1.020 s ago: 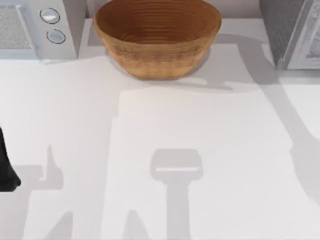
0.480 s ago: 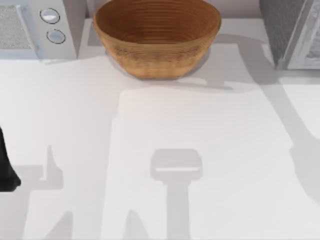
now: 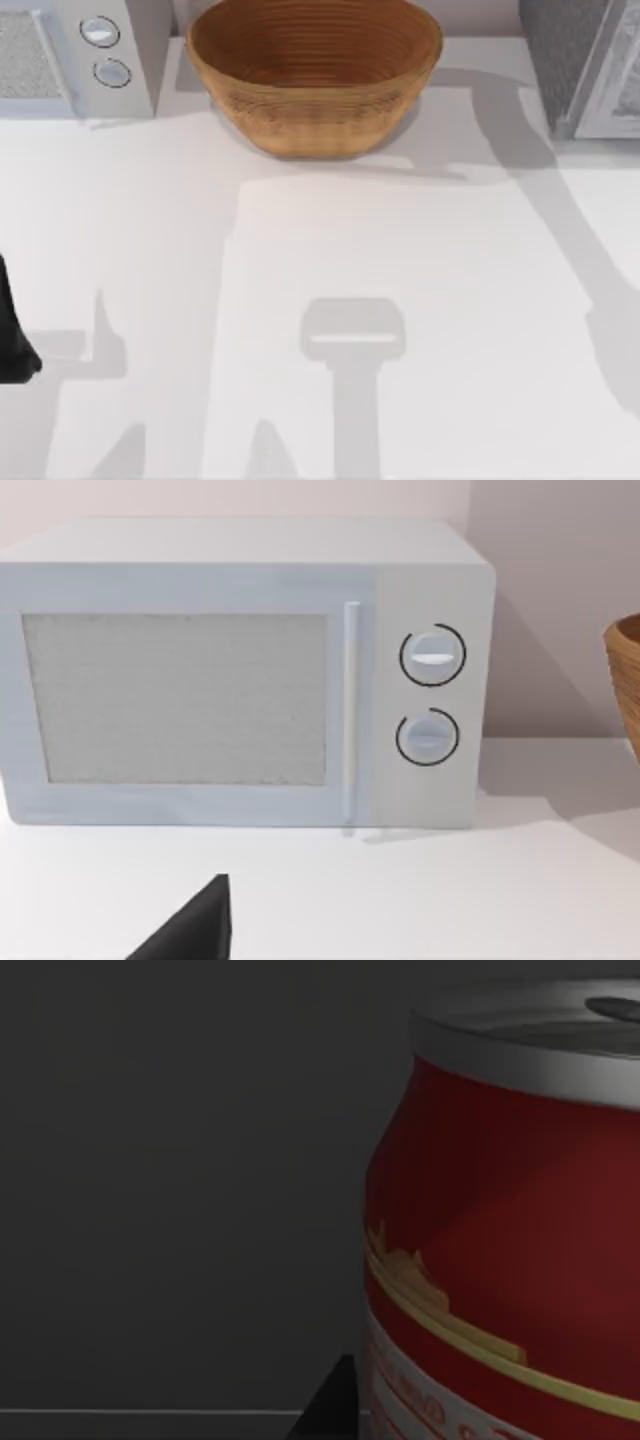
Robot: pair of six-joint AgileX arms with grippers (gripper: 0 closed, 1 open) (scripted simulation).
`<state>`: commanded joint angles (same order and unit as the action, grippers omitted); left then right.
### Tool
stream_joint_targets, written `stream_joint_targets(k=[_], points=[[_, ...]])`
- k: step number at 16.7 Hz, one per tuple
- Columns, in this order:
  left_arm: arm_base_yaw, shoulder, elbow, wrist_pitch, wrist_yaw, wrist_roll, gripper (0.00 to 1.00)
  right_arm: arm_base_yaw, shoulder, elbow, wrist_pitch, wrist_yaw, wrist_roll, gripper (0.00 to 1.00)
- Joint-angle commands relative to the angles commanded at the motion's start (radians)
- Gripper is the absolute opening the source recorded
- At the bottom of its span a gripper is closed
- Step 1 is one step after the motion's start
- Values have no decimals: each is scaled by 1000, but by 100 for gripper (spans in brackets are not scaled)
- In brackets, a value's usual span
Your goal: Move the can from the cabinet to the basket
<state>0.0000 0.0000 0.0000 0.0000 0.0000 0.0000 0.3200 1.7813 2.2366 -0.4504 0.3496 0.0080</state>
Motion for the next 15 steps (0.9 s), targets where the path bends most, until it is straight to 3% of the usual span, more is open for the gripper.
stream_joint_targets(k=[8, 15], points=[[0, 0, 0, 0, 0, 0, 100, 196, -327, -93, -231, 192, 3, 0], [0, 0, 0, 0, 0, 0, 100, 209, -359, -115, -247, 205, 5, 0]])
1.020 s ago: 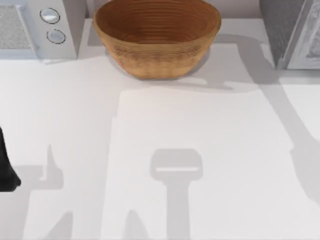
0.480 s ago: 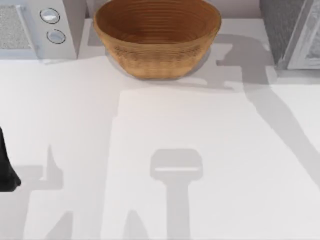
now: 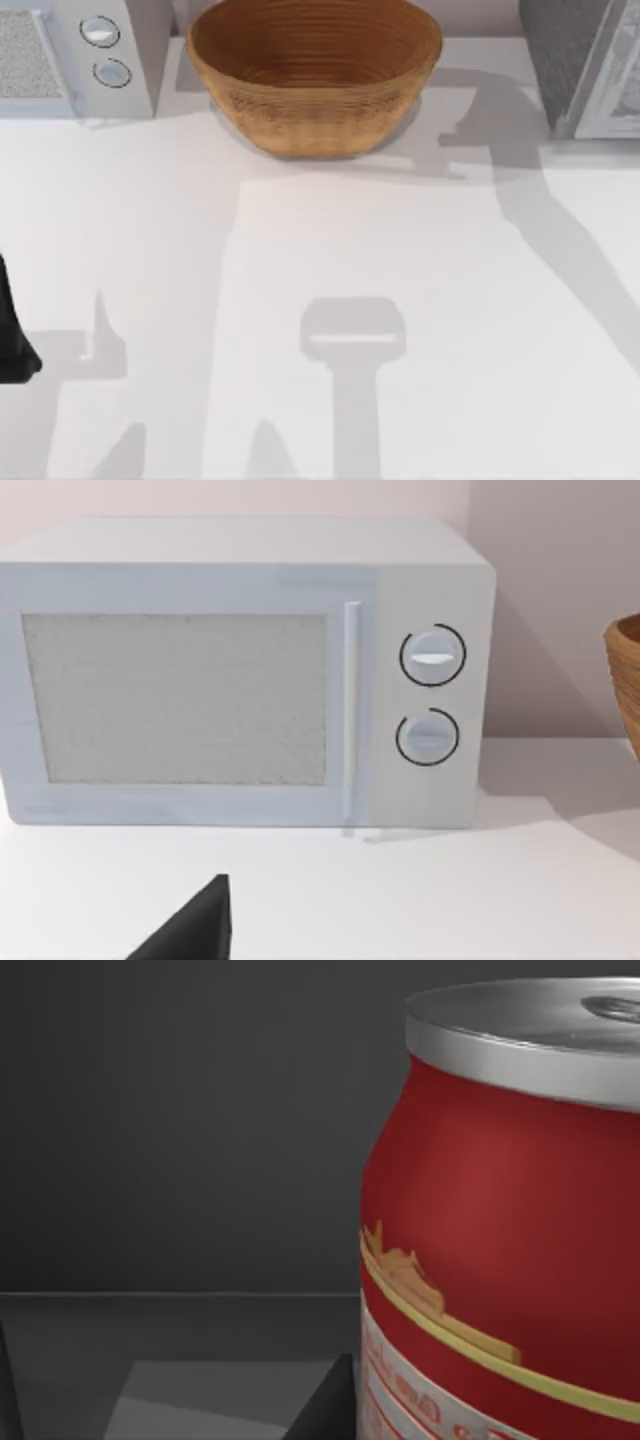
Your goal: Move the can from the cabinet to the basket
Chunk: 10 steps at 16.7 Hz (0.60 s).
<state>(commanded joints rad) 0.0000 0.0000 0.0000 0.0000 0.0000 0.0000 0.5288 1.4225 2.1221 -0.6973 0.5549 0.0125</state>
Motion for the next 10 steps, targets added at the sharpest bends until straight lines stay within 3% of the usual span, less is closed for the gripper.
stream_joint_targets(k=[5, 10], points=[[0, 0, 0, 0, 0, 0, 100, -54, -153, -209, 79, -60, -4, 0], [0, 0, 0, 0, 0, 0, 100, -164, -445, -678, 219, -172, -10, 0]])
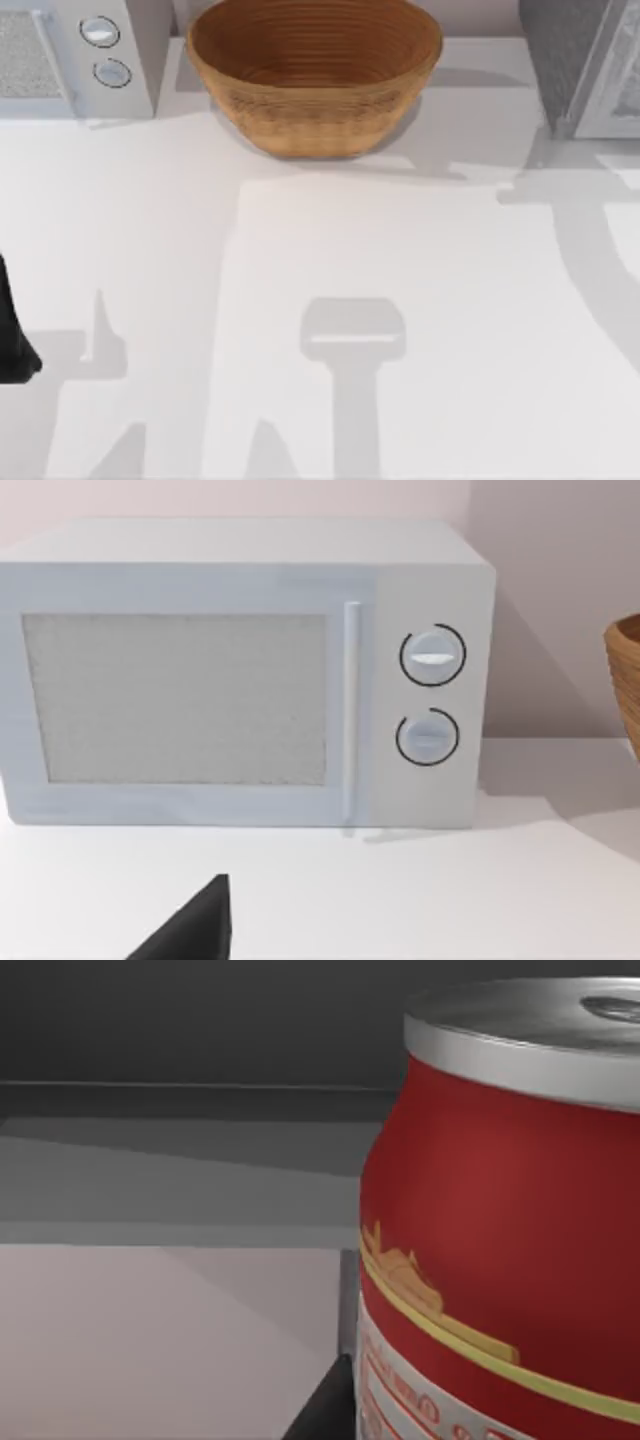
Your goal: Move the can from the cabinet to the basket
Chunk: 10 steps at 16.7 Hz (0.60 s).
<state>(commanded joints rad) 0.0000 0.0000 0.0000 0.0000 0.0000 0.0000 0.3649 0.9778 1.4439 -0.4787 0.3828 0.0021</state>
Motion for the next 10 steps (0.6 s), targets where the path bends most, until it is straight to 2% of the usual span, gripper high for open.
stream_joint_targets(k=[7, 10], points=[[0, 0, 0, 0, 0, 0, 100, -191, -509, -860, 245, -198, -4, 0], [0, 0, 0, 0, 0, 0, 100, -266, -712, -1145, 345, -278, -3, 0]])
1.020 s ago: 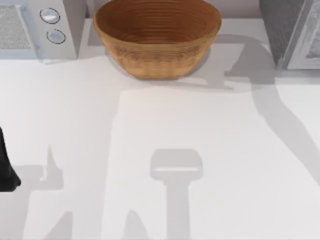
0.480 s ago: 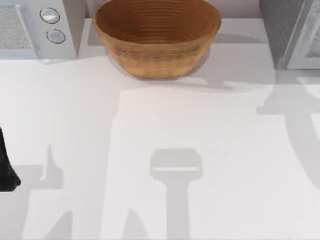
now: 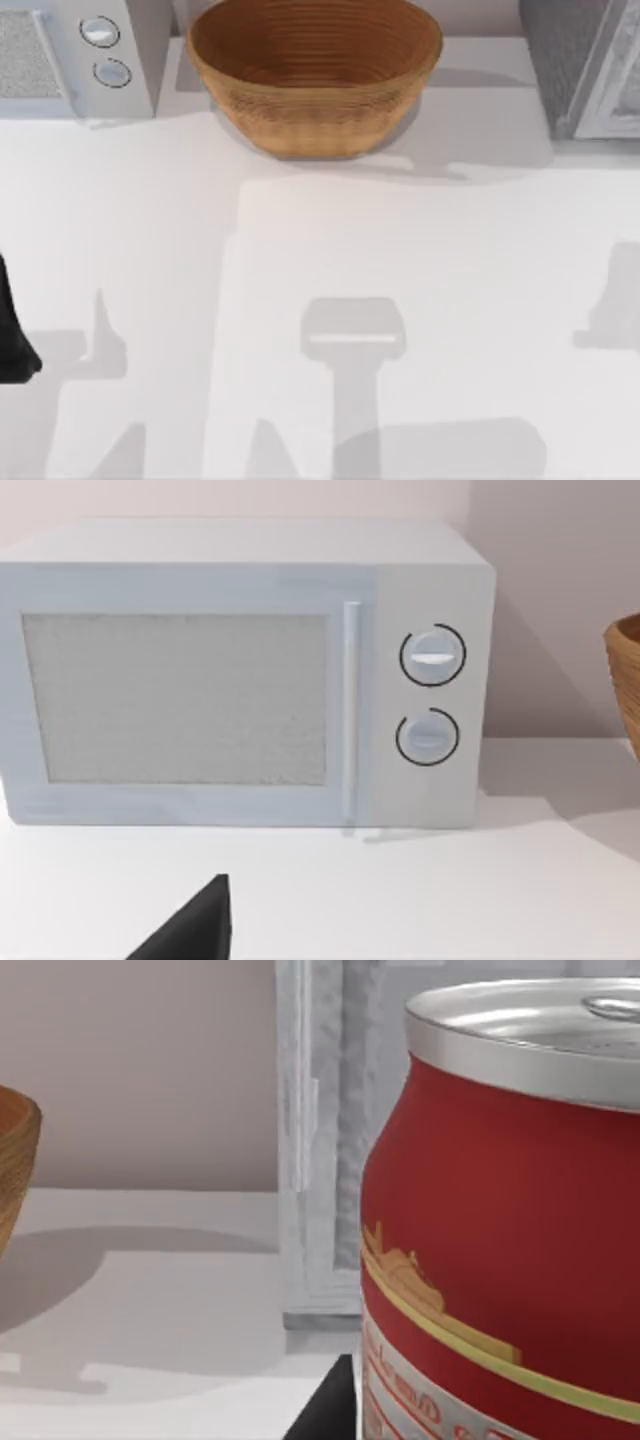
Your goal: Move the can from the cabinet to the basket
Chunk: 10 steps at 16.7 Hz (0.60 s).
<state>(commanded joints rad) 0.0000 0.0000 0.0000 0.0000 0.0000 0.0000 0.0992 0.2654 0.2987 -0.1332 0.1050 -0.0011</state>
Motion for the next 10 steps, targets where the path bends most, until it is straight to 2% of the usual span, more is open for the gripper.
stream_joint_targets(k=[5, 10], points=[[0, 0, 0, 0, 0, 0, 100, -87, -234, -266, 117, -92, 1, 0], [0, 0, 0, 0, 0, 0, 100, -99, -265, -299, 133, -105, 1, 0]])
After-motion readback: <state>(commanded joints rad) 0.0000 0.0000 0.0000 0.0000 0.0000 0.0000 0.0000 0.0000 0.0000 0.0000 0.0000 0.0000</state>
